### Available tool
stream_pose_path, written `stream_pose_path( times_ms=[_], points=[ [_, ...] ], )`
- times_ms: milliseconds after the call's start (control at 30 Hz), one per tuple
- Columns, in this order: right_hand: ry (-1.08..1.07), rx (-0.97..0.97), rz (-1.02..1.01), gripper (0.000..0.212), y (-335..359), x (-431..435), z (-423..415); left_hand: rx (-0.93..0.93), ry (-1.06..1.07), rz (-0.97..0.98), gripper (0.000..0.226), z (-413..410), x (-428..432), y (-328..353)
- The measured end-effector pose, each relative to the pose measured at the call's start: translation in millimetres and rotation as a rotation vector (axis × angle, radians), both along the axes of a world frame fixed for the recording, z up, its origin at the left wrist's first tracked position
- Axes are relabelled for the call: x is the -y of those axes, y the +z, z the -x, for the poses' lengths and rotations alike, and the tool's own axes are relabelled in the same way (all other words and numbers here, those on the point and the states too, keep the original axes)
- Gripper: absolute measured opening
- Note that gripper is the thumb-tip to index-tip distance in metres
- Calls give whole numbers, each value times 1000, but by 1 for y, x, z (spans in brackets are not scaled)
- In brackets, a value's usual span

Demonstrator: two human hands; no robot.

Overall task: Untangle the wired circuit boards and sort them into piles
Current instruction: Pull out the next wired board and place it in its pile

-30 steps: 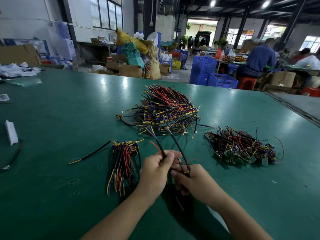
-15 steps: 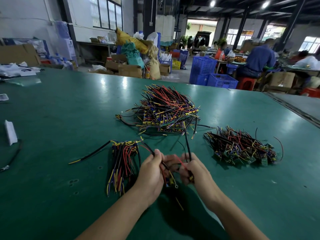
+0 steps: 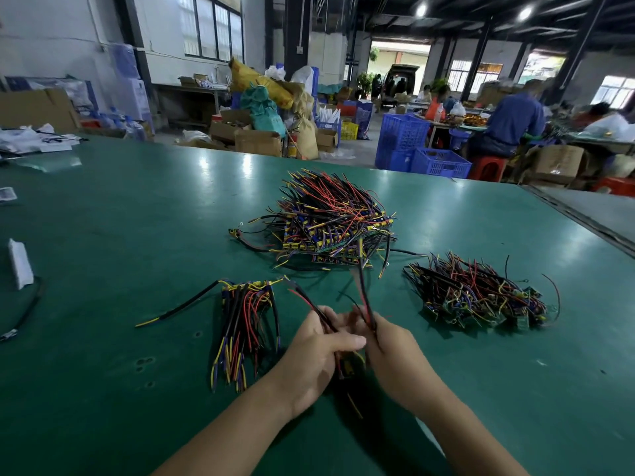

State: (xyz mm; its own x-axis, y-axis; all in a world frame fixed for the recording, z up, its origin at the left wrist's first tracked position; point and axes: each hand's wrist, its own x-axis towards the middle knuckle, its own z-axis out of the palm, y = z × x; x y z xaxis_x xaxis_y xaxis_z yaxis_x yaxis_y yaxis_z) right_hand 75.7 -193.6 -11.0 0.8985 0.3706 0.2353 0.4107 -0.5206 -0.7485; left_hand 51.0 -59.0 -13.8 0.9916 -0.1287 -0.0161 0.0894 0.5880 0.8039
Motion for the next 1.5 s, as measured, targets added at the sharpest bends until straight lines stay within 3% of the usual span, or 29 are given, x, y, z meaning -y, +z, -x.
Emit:
stream_pose_path(
  times_ms=[100, 167, 233, 333, 467, 567, 667, 767, 1000, 1067, 1133, 1233, 1300, 1367, 1500],
  points=[
    [0, 148, 95, 31, -5, -2, 0, -19, 90, -106, 47, 0, 10, -5],
    [41, 213, 187, 24, -7, -6, 1, -66, 198, -151, 31, -2, 12, -5],
    [93, 146, 256, 35, -5, -6, 3, -85, 263, -127, 17, -4, 11, -3],
    [152, 82, 319, 54, 1, -9, 10, -69, 320, -74, 15, -7, 8, 2],
    [124, 254, 403, 65, -4, -17, 15, -125, 267, 125, 14, -9, -3, 8],
    [42, 406, 448, 57, -4, -21, 15, -168, 200, 310, 17, -10, -10, 12],
    [13, 442, 364, 38, 2, -23, 19, -146, 193, 401, 27, -12, -14, 13],
    [76, 361, 201, 13, 4, -21, 19, -80, 203, 384, 28, -11, -16, 15],
    [27, 303, 85, 17, 9, -19, 7, 122, 274, 192, 21, -15, -14, 12],
    [-71, 319, 38, 15, 17, -8, -4, 159, 356, 2, 30, -15, -18, 9],
    [-210, 379, 48, 17, 29, 8, -22, 195, 466, -412, 24, -14, -23, 0],
    [-430, 454, 256, 35, 43, 39, -62, 332, 478, -1059, 23, -12, -24, -21],
    [-550, 448, 414, 49, 48, 62, -85, 407, 369, -1330, 36, -12, -21, -30],
    [-612, 426, 505, 55, 47, 86, -100, 411, 313, -1419, 44, -12, -20, -33],
    [-720, 420, 692, 70, 33, 125, -115, 358, 330, -1396, 51, -13, -20, -29]
  ],
)
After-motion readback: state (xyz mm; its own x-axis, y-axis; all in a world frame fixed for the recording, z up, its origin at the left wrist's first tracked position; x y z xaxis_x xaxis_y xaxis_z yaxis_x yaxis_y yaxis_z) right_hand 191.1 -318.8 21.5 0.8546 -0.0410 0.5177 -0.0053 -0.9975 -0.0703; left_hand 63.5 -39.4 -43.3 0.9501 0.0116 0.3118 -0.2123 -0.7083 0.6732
